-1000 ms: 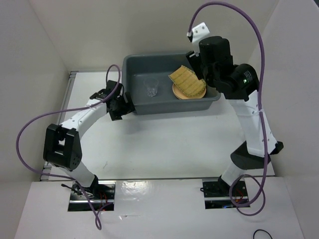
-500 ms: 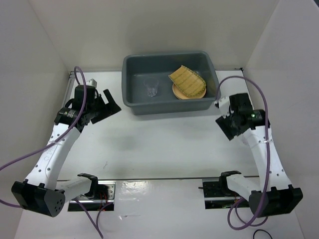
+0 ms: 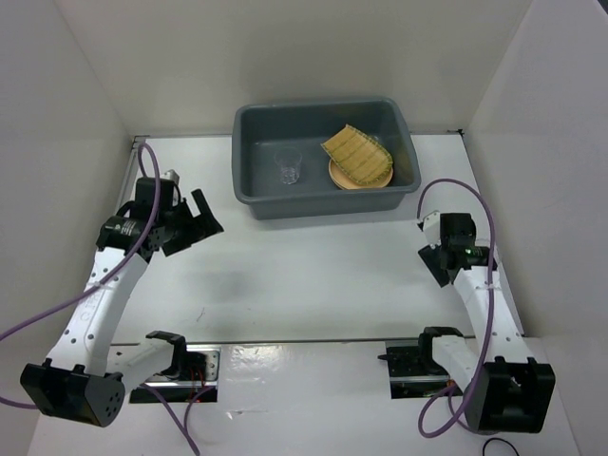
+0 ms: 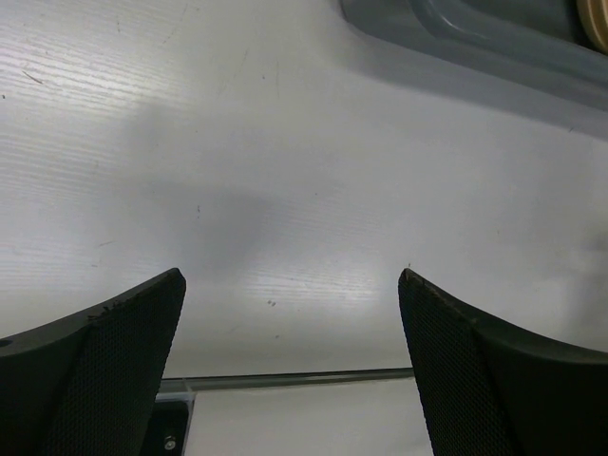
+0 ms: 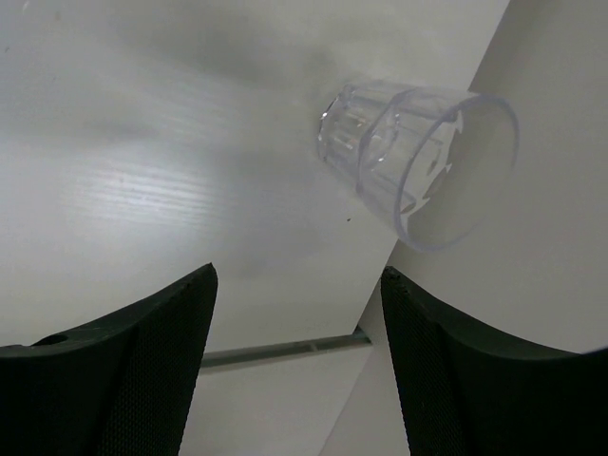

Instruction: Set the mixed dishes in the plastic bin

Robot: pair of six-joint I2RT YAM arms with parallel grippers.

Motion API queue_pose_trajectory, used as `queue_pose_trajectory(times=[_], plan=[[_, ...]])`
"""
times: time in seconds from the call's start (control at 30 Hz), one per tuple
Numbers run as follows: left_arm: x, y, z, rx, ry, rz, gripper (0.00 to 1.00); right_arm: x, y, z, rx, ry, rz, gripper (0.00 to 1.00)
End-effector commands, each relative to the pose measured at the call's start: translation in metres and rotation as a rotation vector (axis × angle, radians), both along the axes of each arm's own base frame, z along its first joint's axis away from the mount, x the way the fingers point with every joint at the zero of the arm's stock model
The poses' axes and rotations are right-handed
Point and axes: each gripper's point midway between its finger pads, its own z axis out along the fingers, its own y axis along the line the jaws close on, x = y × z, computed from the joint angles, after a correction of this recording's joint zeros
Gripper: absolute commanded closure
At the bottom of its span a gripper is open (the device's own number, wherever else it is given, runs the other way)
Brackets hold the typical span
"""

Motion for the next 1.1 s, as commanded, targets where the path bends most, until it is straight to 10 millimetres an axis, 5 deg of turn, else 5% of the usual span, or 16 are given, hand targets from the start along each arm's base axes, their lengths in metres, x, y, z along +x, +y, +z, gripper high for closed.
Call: queue_pose_trajectory(times=[0.0,0.2,0.3,0.77,0.87,1.0,1.07], plan=[[-0.008,0.003,0.001,0.013,0.0,-0.025,0.01,0.035,-0.014,0.013,-0.048,-0.141,-0.027,0.25],[-0.018,0.004,-0.001,0.015,0.018,-0.026,0.01,0.056,-0.048,0.016,-0.039,-0.152,-0.129,0.25],[-0.022,0.004,0.001,0.014,0.005,-0.025,0.01,0.065,-0.05,0.021,-0.052,-0.172,-0.101,0.25],[-0.026,0.007,-0.008,0.01,0.026,-0.009,0.01,0.063,-0.049,-0.031,0.059,-0.039,-0.113,0.3],[-0.026,0.009,-0.012,0.017,0.034,-0.007,0.01,0.067,-0.06,-0.039,0.125,-0.01,-0.16,0.53],[-0.03,0.012,-0.014,0.017,0.042,0.002,0.01,0.071,-0.061,-0.026,0.187,-0.017,-0.173,1.0],[-0.031,0.016,-0.016,0.024,0.041,0.018,0.01,0.085,-0.054,0.01,0.213,-0.105,-0.135,1.0]])
